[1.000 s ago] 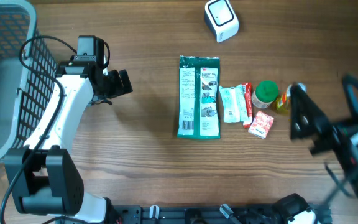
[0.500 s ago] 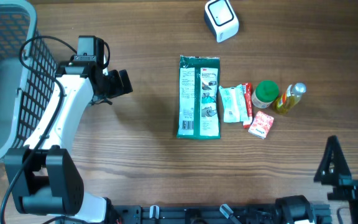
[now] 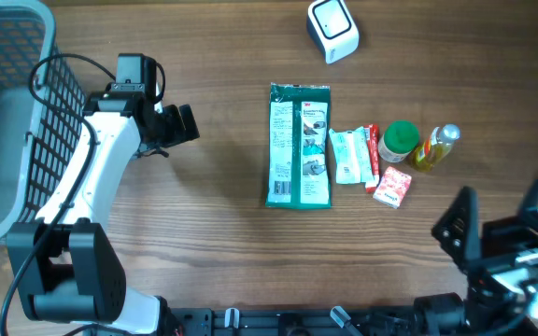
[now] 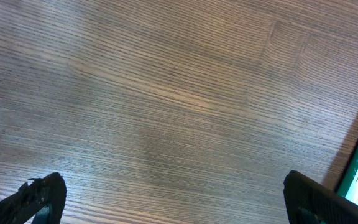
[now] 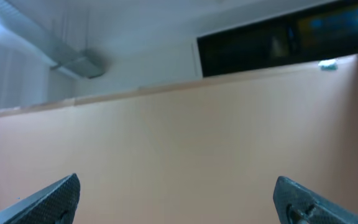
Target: Scan the item barcode
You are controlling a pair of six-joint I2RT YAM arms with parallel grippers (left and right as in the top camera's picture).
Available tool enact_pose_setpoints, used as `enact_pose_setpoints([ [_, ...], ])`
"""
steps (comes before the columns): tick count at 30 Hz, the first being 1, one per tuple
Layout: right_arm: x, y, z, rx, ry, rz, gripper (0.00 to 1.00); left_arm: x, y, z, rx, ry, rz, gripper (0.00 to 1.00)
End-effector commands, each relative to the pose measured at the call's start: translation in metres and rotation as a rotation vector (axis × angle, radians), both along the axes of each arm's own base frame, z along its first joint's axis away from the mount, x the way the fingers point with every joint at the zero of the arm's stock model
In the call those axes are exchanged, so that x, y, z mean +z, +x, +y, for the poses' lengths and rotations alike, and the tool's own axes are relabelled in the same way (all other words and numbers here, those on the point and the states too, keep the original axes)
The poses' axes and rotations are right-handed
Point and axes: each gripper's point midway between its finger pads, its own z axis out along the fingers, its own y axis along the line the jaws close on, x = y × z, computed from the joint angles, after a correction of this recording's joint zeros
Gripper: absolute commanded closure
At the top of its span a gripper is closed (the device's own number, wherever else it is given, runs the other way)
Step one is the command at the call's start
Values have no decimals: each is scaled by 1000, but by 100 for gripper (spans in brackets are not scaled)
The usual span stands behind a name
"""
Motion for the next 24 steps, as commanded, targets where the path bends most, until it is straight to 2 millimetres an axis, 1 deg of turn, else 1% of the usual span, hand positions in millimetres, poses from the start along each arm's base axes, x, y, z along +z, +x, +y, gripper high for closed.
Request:
enact_pose_setpoints([
  [1, -18, 8, 9, 33, -37, 33, 1, -5, -1, 3, -3, 12, 13, 0],
  [5, -52, 29, 12, 35, -47, 130, 0, -5, -1, 3, -3, 12, 13, 0],
  [8, -75, 41, 16, 50, -60, 180, 0, -5, -1, 3, -3, 12, 13, 0],
  [12, -110, 56, 20, 67, -71, 262, 0, -5, -1, 3, -4, 12, 13, 0],
  [14, -124, 62, 21, 67, -75, 296, 0, -5, -1, 3, -3, 12, 13, 0],
  [17, -156, 72, 22, 79, -64, 380, 0, -5, -1, 3, -4, 12, 13, 0],
  [22, -181, 79, 23, 81, -73, 485, 0, -5, -1, 3, -3, 12, 13, 0],
  [24, -204, 83, 24, 82, -81, 582, 0, -5, -1, 3, -3, 12, 13, 0],
])
